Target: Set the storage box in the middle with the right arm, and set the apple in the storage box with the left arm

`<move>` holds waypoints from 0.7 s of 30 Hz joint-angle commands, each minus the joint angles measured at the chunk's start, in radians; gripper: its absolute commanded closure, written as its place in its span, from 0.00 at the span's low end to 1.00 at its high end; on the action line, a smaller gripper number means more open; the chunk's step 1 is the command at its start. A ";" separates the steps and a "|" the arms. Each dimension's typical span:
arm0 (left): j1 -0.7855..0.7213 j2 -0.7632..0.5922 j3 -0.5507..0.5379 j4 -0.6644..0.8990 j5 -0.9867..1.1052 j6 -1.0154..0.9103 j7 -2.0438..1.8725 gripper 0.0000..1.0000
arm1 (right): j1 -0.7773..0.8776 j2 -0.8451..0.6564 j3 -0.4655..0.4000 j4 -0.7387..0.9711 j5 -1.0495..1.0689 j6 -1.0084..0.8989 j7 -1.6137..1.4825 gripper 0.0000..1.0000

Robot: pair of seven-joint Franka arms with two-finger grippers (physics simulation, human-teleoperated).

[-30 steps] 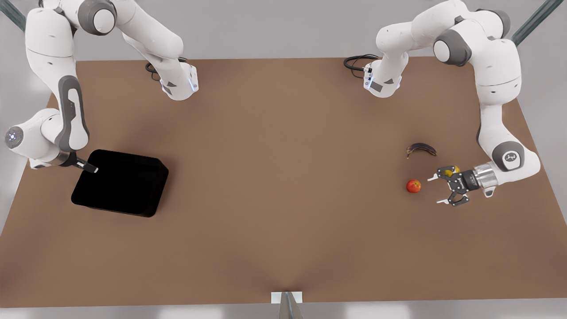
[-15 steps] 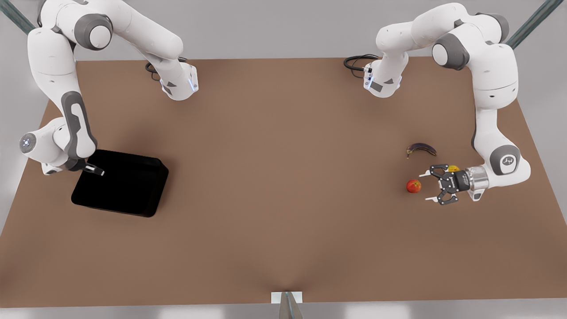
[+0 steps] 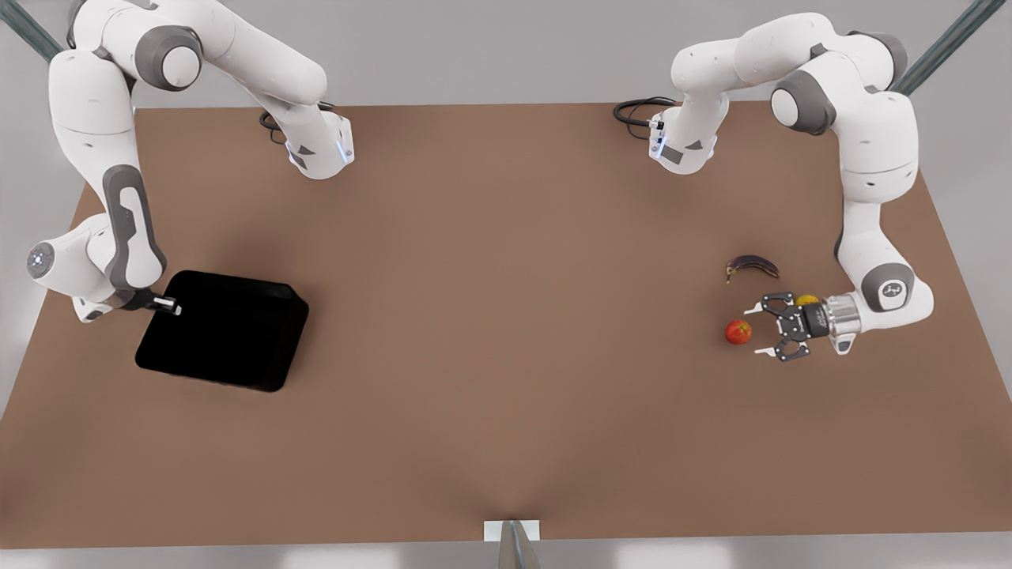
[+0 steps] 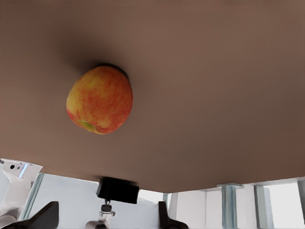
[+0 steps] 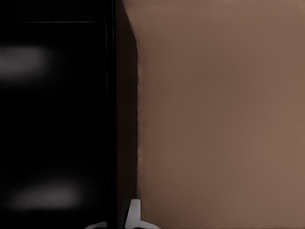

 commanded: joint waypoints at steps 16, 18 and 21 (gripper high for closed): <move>0.000 0.043 -0.026 -0.053 -0.078 0.077 0.074 0.00 | 0.722 0.032 0.268 0.385 -0.156 -0.175 0.767 0.79; 0.000 0.043 -0.026 -0.081 -0.081 0.079 0.104 0.00 | 0.821 0.103 0.270 0.454 -0.150 -0.173 0.824 0.79; 0.001 0.057 -0.023 -0.087 -0.084 0.090 0.130 0.00 | 0.914 0.218 0.270 0.576 -0.144 -0.167 0.862 0.79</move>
